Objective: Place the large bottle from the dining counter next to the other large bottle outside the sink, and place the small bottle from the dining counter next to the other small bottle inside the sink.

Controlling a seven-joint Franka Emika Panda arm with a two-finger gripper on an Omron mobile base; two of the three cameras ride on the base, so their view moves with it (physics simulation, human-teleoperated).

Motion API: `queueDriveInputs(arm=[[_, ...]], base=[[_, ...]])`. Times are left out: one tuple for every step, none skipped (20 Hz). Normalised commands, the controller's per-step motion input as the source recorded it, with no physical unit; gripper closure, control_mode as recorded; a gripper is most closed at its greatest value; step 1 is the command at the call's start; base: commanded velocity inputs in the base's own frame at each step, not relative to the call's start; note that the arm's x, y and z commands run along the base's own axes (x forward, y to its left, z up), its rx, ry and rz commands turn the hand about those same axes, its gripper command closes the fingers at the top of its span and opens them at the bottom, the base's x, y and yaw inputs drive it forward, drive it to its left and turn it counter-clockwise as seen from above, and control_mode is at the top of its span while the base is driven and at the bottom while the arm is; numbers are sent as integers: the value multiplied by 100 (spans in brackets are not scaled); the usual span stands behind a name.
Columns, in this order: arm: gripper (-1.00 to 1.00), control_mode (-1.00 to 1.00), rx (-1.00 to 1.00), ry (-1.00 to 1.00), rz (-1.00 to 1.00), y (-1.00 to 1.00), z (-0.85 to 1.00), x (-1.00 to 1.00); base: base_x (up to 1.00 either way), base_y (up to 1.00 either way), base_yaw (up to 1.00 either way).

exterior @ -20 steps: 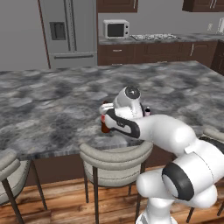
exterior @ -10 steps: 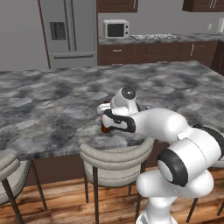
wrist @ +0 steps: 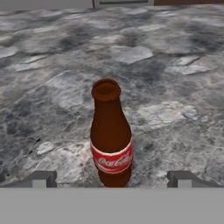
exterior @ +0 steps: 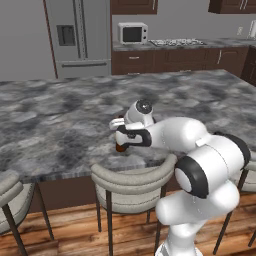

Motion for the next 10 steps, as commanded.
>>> queueDriveInputs(arm=[[-100, -100, 0, 0, 0, 0, -10, 22], [-100, -100, 0, 0, 0, 0, -11, 24], [-100, -100, 0, 0, 0, 0, -10, 24], [-100, -100, 0, 0, 0, 0, -10, 25], [-100, -100, 0, 0, 0, 0, -9, 23], [-100, -100, 0, 0, 0, 1, -8, 20], [-100, -100, 0, 0, 0, 1, -8, 21], [-100, -100, 0, 0, 0, 1, -9, 21], [-100, -100, 0, 0, 0, 2, -9, 24], [-100, -100, 0, 0, 0, 4, -9, 21]], base=[[0, 0, 0], [0, 0, 0], [0, 0, 0], [0, 0, 0], [0, 0, 0], [0, 0, 0], [0, 0, 0], [0, 0, 0], [0, 0, 0], [0, 0, 0]])
